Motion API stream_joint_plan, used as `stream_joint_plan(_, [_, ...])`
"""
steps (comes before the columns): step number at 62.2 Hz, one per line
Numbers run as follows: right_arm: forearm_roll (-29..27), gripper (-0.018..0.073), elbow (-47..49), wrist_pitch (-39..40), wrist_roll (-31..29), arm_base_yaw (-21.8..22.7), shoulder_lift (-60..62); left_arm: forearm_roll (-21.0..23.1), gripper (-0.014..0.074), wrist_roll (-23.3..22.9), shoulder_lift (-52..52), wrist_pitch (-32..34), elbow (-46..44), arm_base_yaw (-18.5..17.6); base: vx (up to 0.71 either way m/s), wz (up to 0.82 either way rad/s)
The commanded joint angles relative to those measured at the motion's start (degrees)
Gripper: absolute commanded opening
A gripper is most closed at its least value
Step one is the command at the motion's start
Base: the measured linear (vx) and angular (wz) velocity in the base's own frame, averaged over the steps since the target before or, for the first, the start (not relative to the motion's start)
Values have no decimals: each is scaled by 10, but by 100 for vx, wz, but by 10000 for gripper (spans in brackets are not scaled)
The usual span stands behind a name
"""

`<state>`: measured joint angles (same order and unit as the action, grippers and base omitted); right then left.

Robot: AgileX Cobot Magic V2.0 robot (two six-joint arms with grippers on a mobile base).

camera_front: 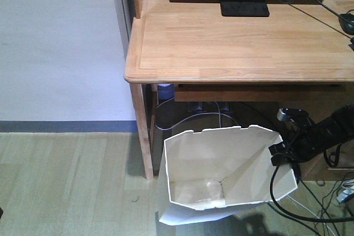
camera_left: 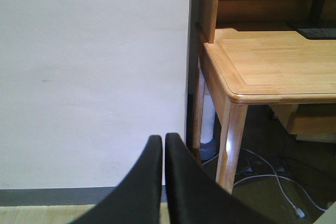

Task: Move trash bin to bedside with robot
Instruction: 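Hold the bin in the right gripper while the base turns away from the desk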

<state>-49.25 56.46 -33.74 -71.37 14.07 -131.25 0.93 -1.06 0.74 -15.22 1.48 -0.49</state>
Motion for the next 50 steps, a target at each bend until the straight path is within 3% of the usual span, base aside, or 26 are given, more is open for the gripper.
stream_joint_plan(1, [-46, -5, 9, -95, -1, 1, 43, 1, -6, -3, 8, 40, 11, -3, -1, 3])
stream_joint_plan(50, [-46, -5, 9, -95, -1, 1, 43, 1, -6, -3, 8, 40, 11, -3, -5, 20])
